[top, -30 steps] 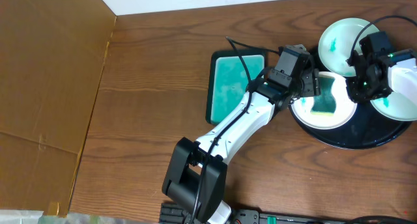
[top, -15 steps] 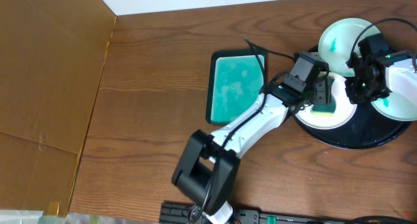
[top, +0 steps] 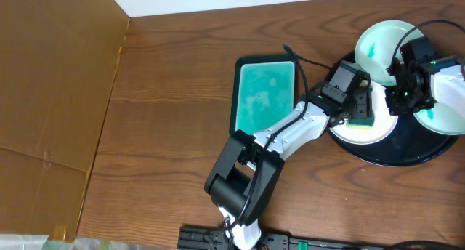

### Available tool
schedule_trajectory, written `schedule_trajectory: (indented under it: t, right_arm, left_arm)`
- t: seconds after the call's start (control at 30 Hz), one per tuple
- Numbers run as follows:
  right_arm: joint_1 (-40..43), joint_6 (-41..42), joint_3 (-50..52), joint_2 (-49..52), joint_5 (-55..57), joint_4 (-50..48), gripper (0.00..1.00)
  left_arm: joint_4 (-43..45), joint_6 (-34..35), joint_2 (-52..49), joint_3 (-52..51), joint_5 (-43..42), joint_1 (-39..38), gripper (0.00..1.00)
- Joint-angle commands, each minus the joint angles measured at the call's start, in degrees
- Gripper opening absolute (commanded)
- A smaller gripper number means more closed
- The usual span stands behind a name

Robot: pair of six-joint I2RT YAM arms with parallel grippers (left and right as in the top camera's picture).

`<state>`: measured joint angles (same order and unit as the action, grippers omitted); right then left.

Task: Clean dirty plates on tray and stack at the side
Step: 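Scrub the white plate with the sponge in the left gripper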

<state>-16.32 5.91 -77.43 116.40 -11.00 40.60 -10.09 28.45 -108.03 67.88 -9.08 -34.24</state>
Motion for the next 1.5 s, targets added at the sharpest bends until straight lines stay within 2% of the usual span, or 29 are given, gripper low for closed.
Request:
schedule_trajectory:
  t: [0.0, 0.17, 0.4, 0.43, 0.53, 0.57, 0.67, 0.73, 0.87, 0.97, 1.27, 1.37, 1.47]
  right_arm:
    - [-0.6, -0.2, 0.4, 0.9, 0.4, -0.1, 0.15]
    - [-0.6, -0.2, 0.4, 0.9, 0.4, 0.0, 0.16]
    - [-0.6, -0.2, 0.4, 0.9, 0.4, -0.1, 0.15]
    - [-0.6, -0.2, 0.4, 0.9, 0.4, -0.1, 0.15]
    - [-0.6, -0.2, 0.4, 0.9, 0.4, 0.0, 0.15]
    - [-0.6, -0.2, 0.4, 0.9, 0.4, 0.0, 0.15]
    - [-0.6, -0.2, 0.4, 0.9, 0.4, -0.1, 0.15]
    - [-0.6, -0.2, 0.4, 0.9, 0.4, -0.1, 0.15]
    - [-0.6, -0.2, 0.4, 0.9, 0.4, -0.1, 0.15]
    - [-0.6, -0.2, 0.4, 0.9, 0.4, -0.1, 0.16]
    - [-0.6, -0.2, 0.4, 0.9, 0.4, -0.1, 0.16]
    - [-0.6, -0.2, 0.4, 0.9, 0.4, -0.1, 0.16]
    - [-0.6, -0.2, 0.4, 0.9, 0.4, -0.1, 0.16]
  left_arm:
    - [1.2, -0.3, -1.7, -0.1, -0.3, -0.2, 0.56]
    - [2.3, 2.7, -5.1, 0.0, 3.4, -0.6, 0.53]
    - [2.3, 2.9, -7.3, -0.1, 3.6, -0.6, 0.54]
    - [2.2, 2.9, -7.3, -0.1, 3.6, -0.6, 0.52]
    - [2.2, 2.9, -7.3, 0.0, 3.6, -0.6, 0.32]
    - [2.3, 2.9, -7.3, 0.0, 3.6, -0.6, 0.28]
    - [2.1, 2.9, -7.3, 0.0, 4.8, -0.5, 0.27]
    - [2.1, 2.8, -7.1, 0.0, 5.6, -0.5, 0.29]
    - [1.6, 2.1, -5.8, 0.0, 5.5, -0.5, 0.56]
    - [0.6, 1.1, -3.3, 0.0, 5.5, -0.5, 0.63]
    - [-0.3, 1.2, -0.3, 0.0, 5.5, -1.2, 0.65]
    - [-0.1, 1.2, -0.4, 0.0, 6.0, -2.0, 0.57]
    - [-0.1, 1.1, -0.7, -0.1, 10.1, -2.9, 0.56]
